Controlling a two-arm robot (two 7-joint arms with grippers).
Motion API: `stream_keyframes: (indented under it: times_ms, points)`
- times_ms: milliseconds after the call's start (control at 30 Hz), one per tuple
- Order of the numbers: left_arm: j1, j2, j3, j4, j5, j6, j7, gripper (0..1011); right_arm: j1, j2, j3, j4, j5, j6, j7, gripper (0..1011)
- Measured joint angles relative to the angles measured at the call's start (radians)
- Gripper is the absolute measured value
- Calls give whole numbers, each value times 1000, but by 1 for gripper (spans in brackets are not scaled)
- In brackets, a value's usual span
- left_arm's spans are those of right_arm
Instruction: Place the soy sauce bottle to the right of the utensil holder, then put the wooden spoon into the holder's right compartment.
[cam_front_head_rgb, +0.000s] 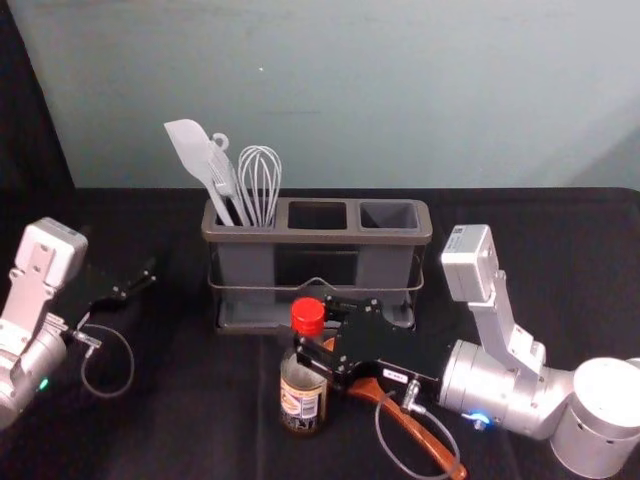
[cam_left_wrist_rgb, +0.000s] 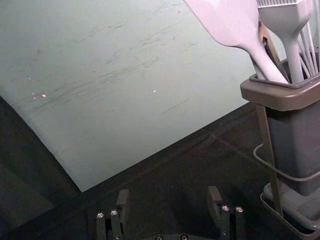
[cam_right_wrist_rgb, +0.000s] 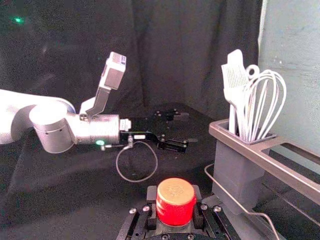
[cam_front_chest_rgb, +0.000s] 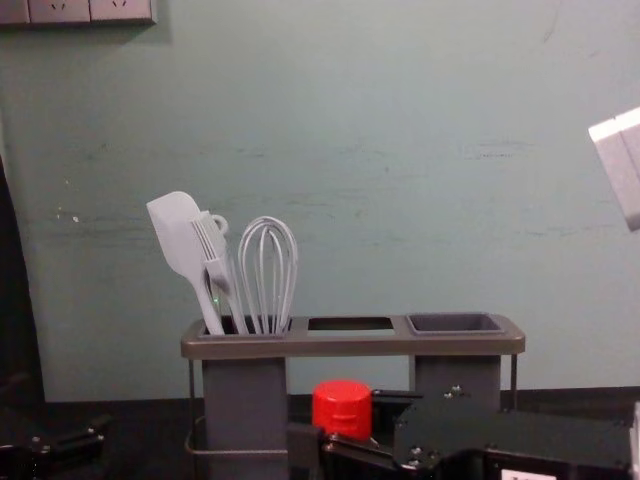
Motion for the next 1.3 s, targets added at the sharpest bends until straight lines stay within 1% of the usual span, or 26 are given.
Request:
stream_keyframes:
  times_ms: [133, 267, 333, 400, 433, 467, 500, 533, 567, 600, 633, 667, 733, 867, 900, 1000, 1033, 1100, 1200, 1233, 1300]
  points:
    - [0, 0, 0, 0, 0, 0, 0, 1011, -7, 9, 2, -23, 0, -2, 0, 383]
    - [0, 0, 0, 0, 0, 0, 0, 1011, -23, 28, 12, -69, 4, -3, -5, 383]
    - [0, 0, 0, 0, 0, 0, 0, 1011, -50, 54, 30, -124, 6, -1, -27, 383]
    - [0, 0, 0, 0, 0, 0, 0, 1011, -72, 74, 47, -158, 7, 1, -42, 383]
    - [0, 0, 0, 0, 0, 0, 0, 1011, -94, 92, 62, -189, 9, 3, -57, 382]
    - [0, 0, 0, 0, 0, 0, 0, 1011, -94, 92, 62, -189, 9, 3, -57, 383]
    - [0, 0, 0, 0, 0, 0, 0, 1011, -123, 116, 85, -222, 11, 4, -74, 383]
    - [0, 0, 0, 0, 0, 0, 0, 1012, -137, 127, 97, -236, 13, 4, -82, 383]
    - [0, 0, 0, 0, 0, 0, 0, 1011, -172, 152, 126, -263, 16, 4, -100, 383]
    - [0, 0, 0, 0, 0, 0, 0, 1011, -172, 152, 126, -263, 16, 4, -100, 383]
    - [0, 0, 0, 0, 0, 0, 0, 1012, -207, 174, 158, -285, 20, 1, -119, 383]
    - [0, 0, 0, 0, 0, 0, 0, 1011, -224, 184, 174, -294, 24, 0, -128, 383]
    - [0, 0, 0, 0, 0, 0, 0, 1011, -301, 222, 254, -322, 38, -9, -169, 383]
    - [0, 0, 0, 0, 0, 0, 0, 1012, -360, 247, 325, -333, 53, -18, -202, 383]
    - [0, 0, 0, 0, 0, 0, 0, 1011, -382, 254, 359, -333, 59, -21, -216, 383]
    - [0, 0, 0, 0, 0, 0, 0, 1012, -401, 257, 394, -323, 66, -25, -228, 383]
    - [0, 0, 0, 0, 0, 0, 0, 1011, -406, 257, 415, -310, 71, -26, -234, 383]
    - [0, 0, 0, 0, 0, 0, 0, 1011, -401, 252, 435, -287, 78, -24, -236, 383]
    - [0, 0, 0, 0, 0, 0, 0, 1012, -385, 246, 448, -262, 84, -17, -236, 383]
    - [0, 0, 0, 0, 0, 0, 0, 1011, -369, 241, 452, -245, 86, -9, -235, 383]
    - [0, 0, 0, 0, 0, 0, 0, 1011, -353, 237, 453, -230, 86, -2, -234, 383]
